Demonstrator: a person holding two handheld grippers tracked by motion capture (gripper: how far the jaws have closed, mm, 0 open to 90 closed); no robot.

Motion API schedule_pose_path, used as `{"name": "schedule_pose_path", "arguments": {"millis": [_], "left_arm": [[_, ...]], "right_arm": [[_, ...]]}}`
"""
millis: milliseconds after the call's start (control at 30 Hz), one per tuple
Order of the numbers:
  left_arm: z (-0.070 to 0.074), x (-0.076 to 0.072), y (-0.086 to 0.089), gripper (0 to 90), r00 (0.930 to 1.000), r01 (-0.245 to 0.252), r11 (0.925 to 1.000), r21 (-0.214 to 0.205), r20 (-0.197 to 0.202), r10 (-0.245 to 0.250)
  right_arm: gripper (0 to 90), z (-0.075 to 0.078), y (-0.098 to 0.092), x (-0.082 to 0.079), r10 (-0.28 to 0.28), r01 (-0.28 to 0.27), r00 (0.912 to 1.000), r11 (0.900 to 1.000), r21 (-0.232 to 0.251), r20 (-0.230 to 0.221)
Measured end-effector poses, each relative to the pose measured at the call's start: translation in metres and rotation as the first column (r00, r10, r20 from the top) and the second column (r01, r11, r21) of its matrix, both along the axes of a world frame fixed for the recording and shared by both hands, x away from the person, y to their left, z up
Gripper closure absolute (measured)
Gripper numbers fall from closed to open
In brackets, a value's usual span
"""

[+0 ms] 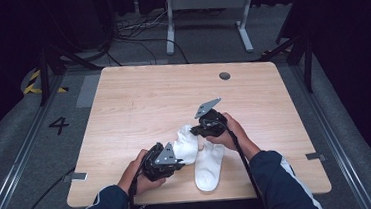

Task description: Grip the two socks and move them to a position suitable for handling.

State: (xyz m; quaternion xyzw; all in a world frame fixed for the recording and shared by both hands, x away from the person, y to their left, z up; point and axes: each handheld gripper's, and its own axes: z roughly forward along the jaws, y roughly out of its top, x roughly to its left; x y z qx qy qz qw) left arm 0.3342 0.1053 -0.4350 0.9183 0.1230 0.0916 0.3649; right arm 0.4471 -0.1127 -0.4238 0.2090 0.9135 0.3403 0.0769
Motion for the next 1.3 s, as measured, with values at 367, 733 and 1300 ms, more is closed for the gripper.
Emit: {"name": "schedule_pose_path", "arguments": {"millis": [367, 733, 1300], "left_arm": [[0.006, 0.0, -0.013, 84.2, 0.9993, 0.038, 0.9992, -0.009, 0.004, -0.038], [0.008, -0.004, -0.037, 84.2, 0.9951, 0.099, 0.9949, -0.02, 0.005, -0.099], [0.002, -0.023, -0.064, 84.1, 0.9759, 0.218, 0.9759, 0.014, -0.015, -0.218]], "right_arm": [[88.3, 0.009, -0.013, -0.012, -0.004, 0.005, 0.9998, 0.9999, -0.016, 0.021], [88.2, 0.015, -0.041, -0.023, -0.023, 0.023, 0.9991, 0.9997, -0.004, 0.037], [88.2, 0.007, -0.073, -0.049, -0.005, 0.005, 1.0, 1.0, 0.005, 0.004]]}}
